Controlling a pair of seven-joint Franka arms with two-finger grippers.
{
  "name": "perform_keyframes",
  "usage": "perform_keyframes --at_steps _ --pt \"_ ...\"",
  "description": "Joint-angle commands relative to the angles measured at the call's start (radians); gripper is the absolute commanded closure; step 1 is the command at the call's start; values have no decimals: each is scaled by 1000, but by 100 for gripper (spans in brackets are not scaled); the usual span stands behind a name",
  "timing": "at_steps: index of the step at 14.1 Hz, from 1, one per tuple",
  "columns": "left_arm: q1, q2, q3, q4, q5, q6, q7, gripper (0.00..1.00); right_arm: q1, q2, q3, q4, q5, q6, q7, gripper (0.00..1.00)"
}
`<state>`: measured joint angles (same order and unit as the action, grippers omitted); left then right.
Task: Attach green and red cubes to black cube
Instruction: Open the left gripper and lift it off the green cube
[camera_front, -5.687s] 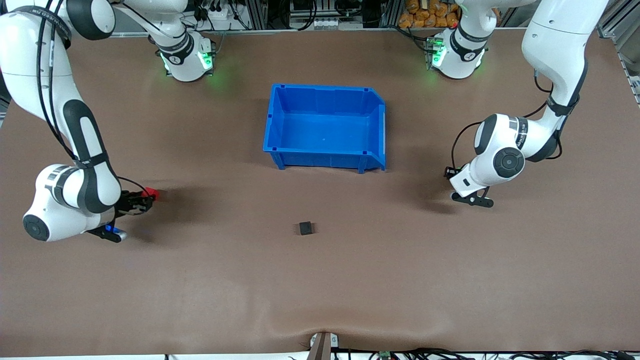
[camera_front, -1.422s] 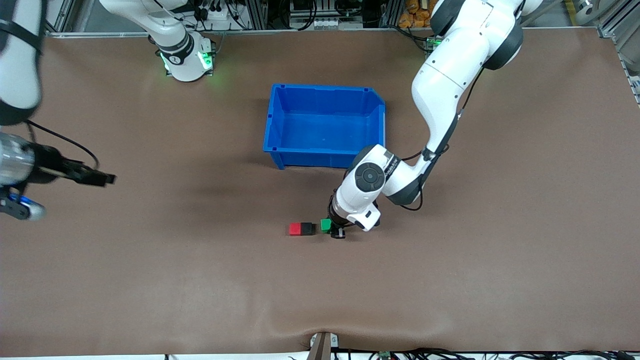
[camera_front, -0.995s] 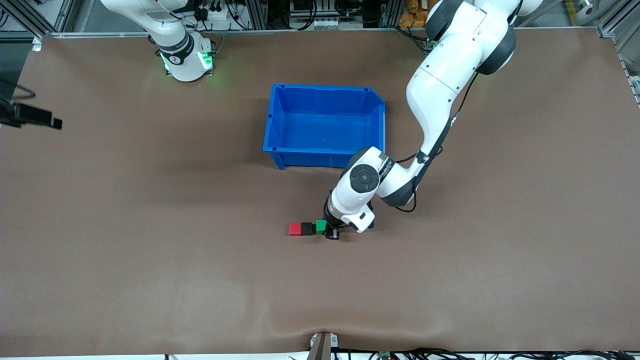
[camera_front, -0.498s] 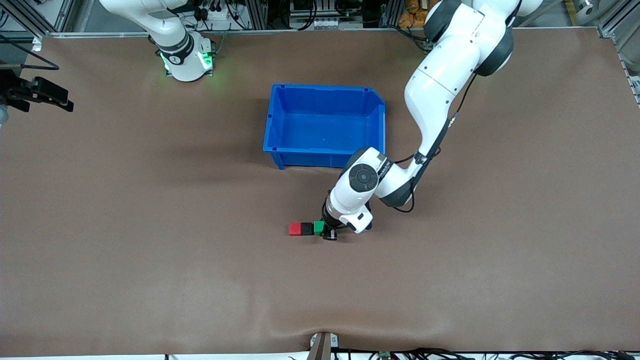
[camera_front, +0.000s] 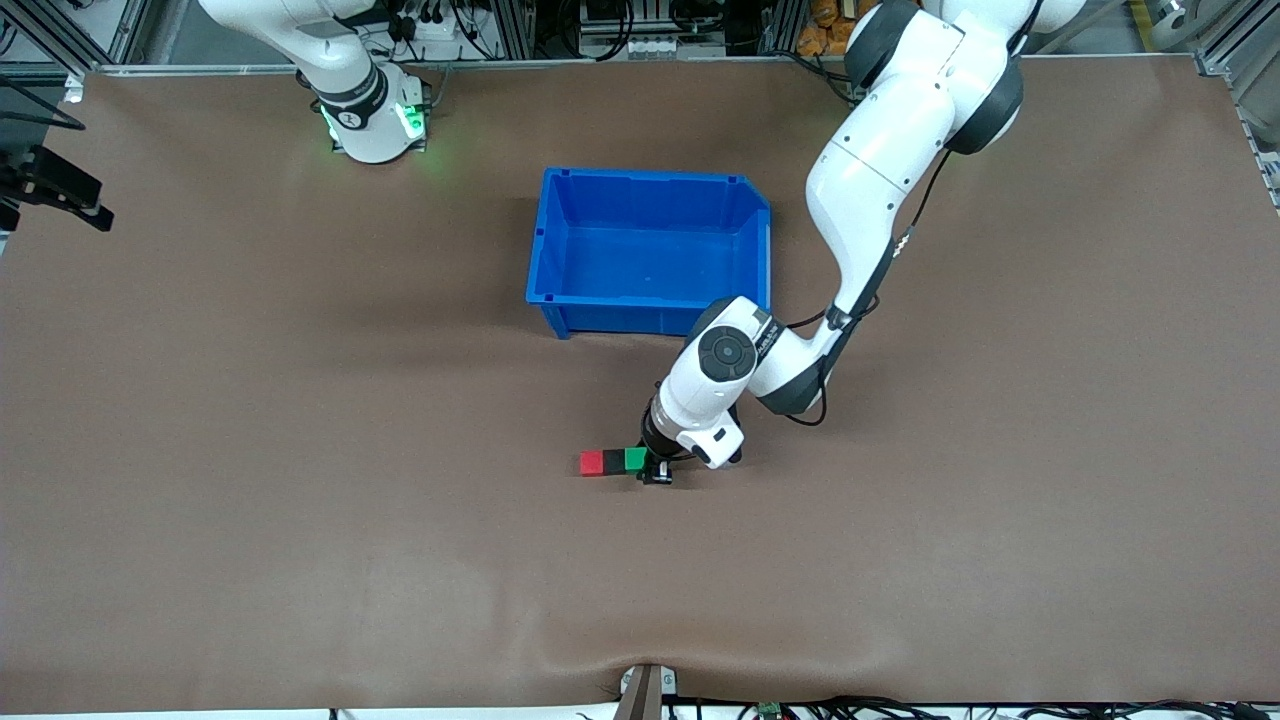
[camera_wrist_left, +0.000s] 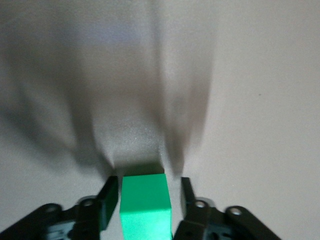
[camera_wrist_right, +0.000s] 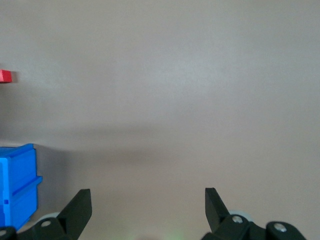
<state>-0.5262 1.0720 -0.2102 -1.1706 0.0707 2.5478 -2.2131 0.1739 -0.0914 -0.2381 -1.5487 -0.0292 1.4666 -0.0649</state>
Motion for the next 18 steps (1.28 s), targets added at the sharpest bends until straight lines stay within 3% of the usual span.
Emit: perform_keyframes --at_steps 1,3,6,12,15,18 --pt "-14 2 21 40 -14 -7 56 0 -7 27 0 41 -6 -20 -9 0" --pt "-20 -41 21 39 9 -78 58 0 -7 27 0 41 -5 -20 -9 0" --pt "-20 -115 12 39 79 -294 72 0 -7 27 0 41 -3 -20 -9 0" --pt "92 -257 -23 19 69 -521 346 0 -2 27 0 41 -1 -20 -7 0" --pt "187 -380 -35 -59 66 -668 539 0 1 27 2 41 -1 -20 -7 0" --pt "303 -529 -46 -205 66 -675 734 0 1 27 2 41 -3 -20 -7 0"
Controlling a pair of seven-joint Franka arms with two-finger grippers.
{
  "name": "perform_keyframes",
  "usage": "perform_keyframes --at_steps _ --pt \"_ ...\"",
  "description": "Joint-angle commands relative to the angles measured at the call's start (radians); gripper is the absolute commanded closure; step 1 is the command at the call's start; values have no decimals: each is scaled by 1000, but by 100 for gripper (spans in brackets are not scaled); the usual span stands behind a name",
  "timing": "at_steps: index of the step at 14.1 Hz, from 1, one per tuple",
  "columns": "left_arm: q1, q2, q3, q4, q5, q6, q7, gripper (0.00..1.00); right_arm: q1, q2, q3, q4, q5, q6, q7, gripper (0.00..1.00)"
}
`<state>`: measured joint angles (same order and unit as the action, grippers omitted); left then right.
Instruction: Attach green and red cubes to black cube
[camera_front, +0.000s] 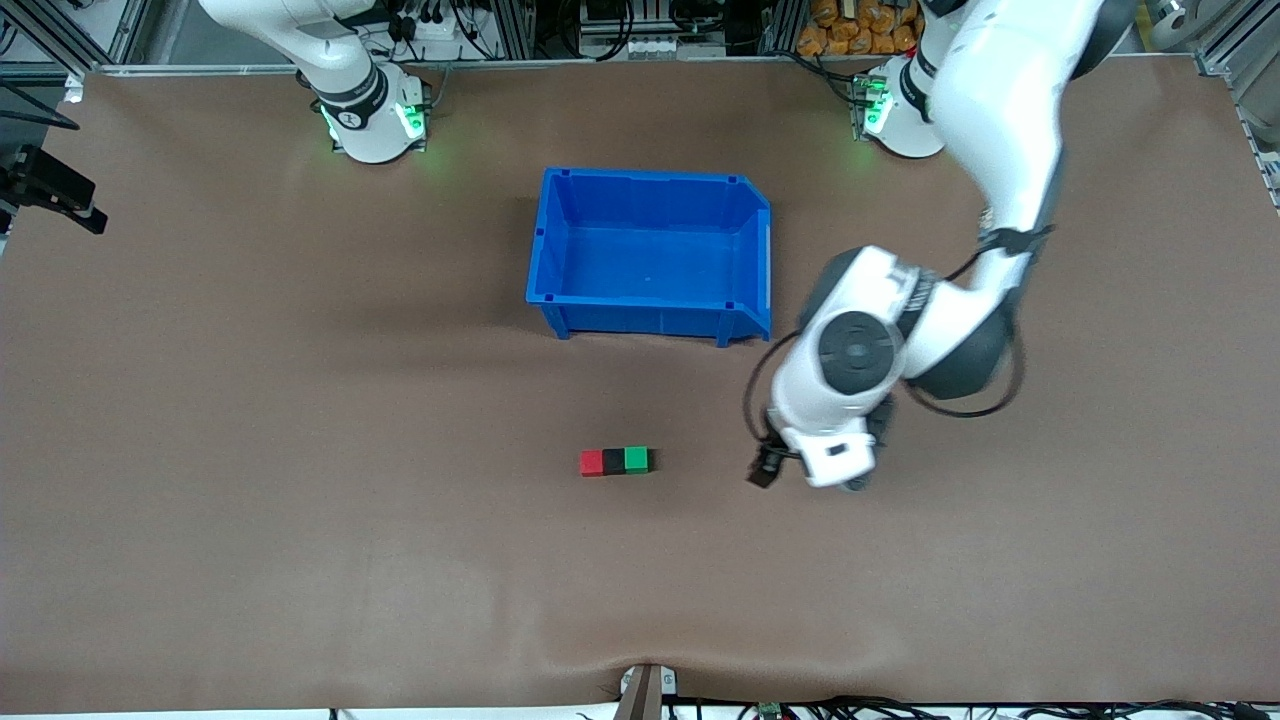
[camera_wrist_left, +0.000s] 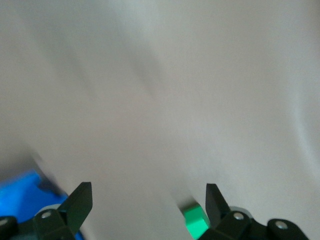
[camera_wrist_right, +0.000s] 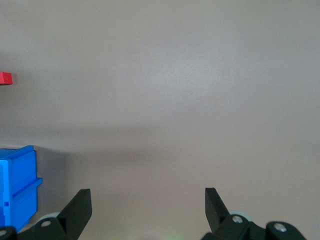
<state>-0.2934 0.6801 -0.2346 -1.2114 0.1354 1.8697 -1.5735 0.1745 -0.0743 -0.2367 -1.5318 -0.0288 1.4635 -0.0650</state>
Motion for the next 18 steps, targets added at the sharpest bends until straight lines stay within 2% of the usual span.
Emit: perform_keyframes --at_steps 1,5,9,18 --pt "101 -161 -25 -189 1 2 136 0 0 10 0 22 -2 -17 -7 0" --pt "140 -169 -32 -208 4 3 179 0 0 10 0 22 -2 -45 -2 0" --pt "235 -227 -41 -230 -10 -9 393 0 7 10 2 24 -2 -43 -2 0" --pt "376 -436 -51 -425 -60 -29 887 0 5 10 2 24 0 -41 -1 0"
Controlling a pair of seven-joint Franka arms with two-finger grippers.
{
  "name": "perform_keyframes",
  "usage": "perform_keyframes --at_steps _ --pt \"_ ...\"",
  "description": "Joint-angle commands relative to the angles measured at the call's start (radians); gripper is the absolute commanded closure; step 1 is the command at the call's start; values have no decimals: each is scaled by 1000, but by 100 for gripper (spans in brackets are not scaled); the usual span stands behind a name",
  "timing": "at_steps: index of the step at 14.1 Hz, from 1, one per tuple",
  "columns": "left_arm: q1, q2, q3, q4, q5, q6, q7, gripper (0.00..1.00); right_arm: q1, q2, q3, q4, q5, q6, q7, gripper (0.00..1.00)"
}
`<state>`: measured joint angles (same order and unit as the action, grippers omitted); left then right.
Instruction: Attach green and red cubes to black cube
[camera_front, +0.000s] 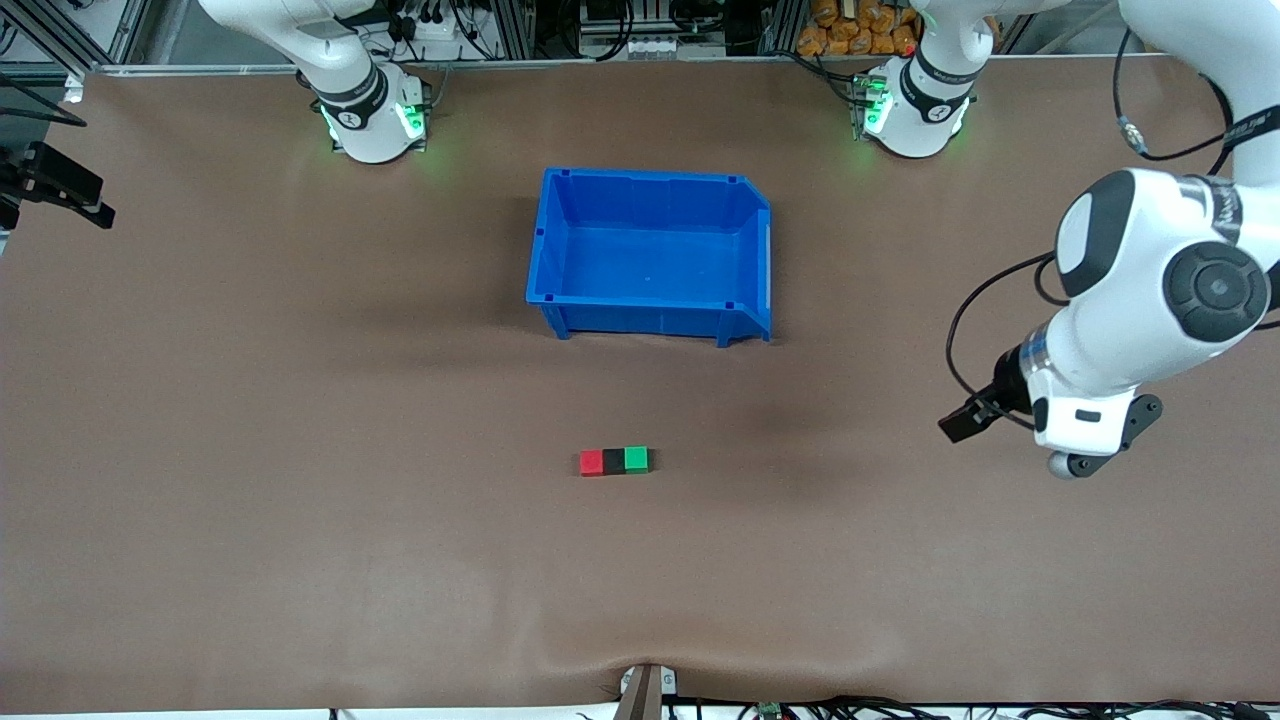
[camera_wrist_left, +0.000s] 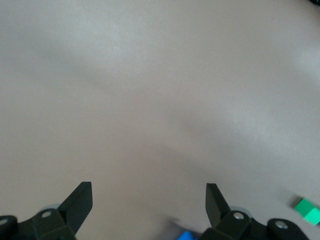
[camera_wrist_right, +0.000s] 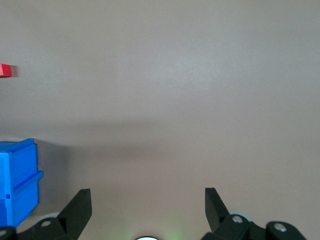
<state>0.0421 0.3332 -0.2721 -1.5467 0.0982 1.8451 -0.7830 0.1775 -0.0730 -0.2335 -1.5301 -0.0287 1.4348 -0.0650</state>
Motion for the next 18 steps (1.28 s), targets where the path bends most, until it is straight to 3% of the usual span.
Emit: perform_keyframes --at_steps 1,5,8,12,18 --pt "51 -114 -13 -101 -34 -15 153 0 2 9 -1 21 0 -14 -1 0" --pt "79 -175 -10 -96 -106 -92 397 0 2 9 -1 21 0 -14 -2 0" --pt "61 -198 10 -95 -95 -116 465 0 0 9 -1 21 6 -14 -2 0" --pt "-74 -259 193 -93 -92 -188 654 0 -1 9 -1 19 6 -16 -2 0" --pt "-79 -341 215 -67 -91 -297 790 0 -1 9 -1 19 7 -16 -1 0"
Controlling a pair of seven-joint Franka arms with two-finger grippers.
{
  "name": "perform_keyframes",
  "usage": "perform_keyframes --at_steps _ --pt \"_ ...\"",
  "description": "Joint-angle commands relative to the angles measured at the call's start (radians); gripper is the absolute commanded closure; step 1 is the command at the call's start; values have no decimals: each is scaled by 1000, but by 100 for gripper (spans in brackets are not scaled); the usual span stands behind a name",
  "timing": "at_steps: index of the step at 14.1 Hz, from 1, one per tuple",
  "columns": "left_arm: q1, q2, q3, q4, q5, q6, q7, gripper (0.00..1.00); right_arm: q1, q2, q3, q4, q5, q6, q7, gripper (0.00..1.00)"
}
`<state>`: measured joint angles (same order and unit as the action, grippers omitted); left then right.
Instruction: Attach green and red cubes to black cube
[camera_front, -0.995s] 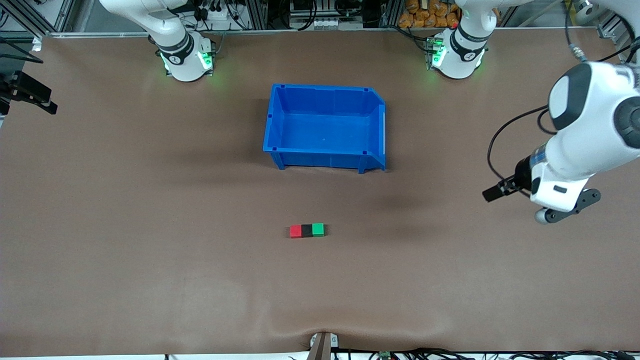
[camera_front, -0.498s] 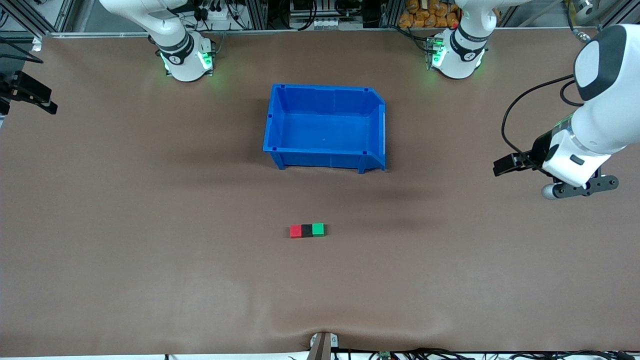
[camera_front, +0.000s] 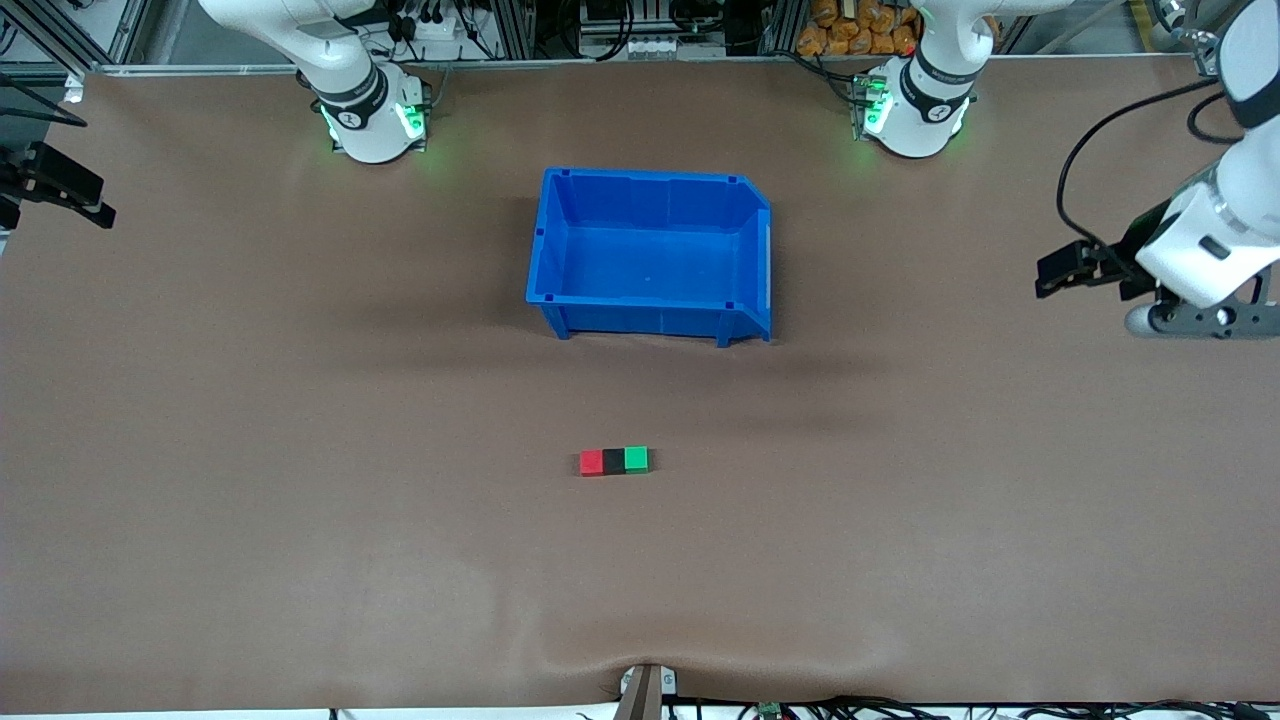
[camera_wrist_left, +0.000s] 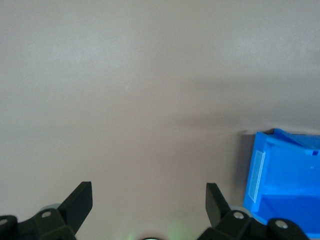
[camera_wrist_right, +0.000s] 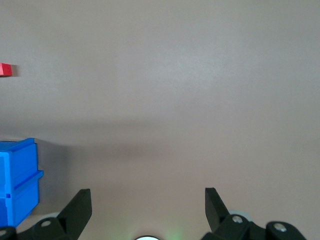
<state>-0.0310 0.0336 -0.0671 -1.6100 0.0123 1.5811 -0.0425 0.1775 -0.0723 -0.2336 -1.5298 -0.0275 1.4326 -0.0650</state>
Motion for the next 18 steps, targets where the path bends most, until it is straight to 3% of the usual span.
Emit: perform_keyframes --at_steps 1,10,13,18 --pt "-4 -41 10 10 -5 -61 93 0 -1 8 -3 19 5 -14 -1 0" --pt "16 -55 13 38 9 -108 150 0 -1 8 -3 17 5 -14 -1 0" --pt "-3 -40 -17 42 171 -101 138 0 0 9 -1 17 5 -11 -3 0" --pt "17 -52 -7 51 25 -101 133 0 2 9 -3 17 5 -12 -3 0"
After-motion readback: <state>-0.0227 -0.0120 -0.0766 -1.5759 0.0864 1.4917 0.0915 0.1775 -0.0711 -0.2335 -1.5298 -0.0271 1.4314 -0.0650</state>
